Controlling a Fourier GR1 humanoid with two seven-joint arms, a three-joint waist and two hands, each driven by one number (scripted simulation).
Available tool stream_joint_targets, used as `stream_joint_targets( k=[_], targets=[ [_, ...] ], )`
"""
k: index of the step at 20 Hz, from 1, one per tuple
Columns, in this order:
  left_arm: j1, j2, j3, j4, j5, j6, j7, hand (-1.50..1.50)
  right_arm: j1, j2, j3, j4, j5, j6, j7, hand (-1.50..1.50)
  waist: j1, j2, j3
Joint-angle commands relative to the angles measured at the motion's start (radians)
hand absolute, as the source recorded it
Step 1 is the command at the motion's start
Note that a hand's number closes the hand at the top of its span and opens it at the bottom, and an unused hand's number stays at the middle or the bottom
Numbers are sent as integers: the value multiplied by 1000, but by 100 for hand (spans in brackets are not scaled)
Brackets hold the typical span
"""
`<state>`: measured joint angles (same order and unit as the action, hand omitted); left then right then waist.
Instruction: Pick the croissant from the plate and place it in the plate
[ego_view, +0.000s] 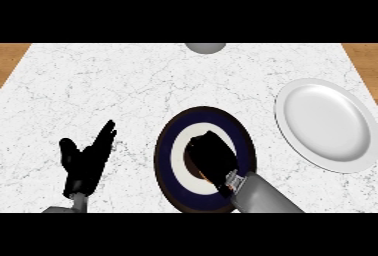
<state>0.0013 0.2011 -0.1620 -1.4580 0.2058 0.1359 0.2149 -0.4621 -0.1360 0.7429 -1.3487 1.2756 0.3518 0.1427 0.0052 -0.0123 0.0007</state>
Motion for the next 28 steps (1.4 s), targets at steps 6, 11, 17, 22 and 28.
stream_joint_targets(
  k=[6, 11, 17, 22, 28],
  targets=[
    [17, -3, 30, 28, 8, -36, -1, 0, 28, 15, -61, -91, -4, -204, -148, 150, -5, 13, 0],
    [34, -20, 24, -7, -7, 3, -12, 0, -25, 133, -472, -1, 37, -310, 423, 150, -67, 18, 7],
    [43, -3, 31, -26, -6, -4, -7, 0, -153, 135, -672, 5, 171, -498, 811, 150, -18, 29, -1],
    [19, -13, 2, -29, -9, -26, -1, 0, -255, 136, -770, 46, 348, -662, 1122, 150, 29, 38, -3],
    [5, -31, -22, -1, -26, -27, -6, 0, -331, 136, -875, 74, 528, -789, 1283, 150, 54, 41, -2]
  ],
)
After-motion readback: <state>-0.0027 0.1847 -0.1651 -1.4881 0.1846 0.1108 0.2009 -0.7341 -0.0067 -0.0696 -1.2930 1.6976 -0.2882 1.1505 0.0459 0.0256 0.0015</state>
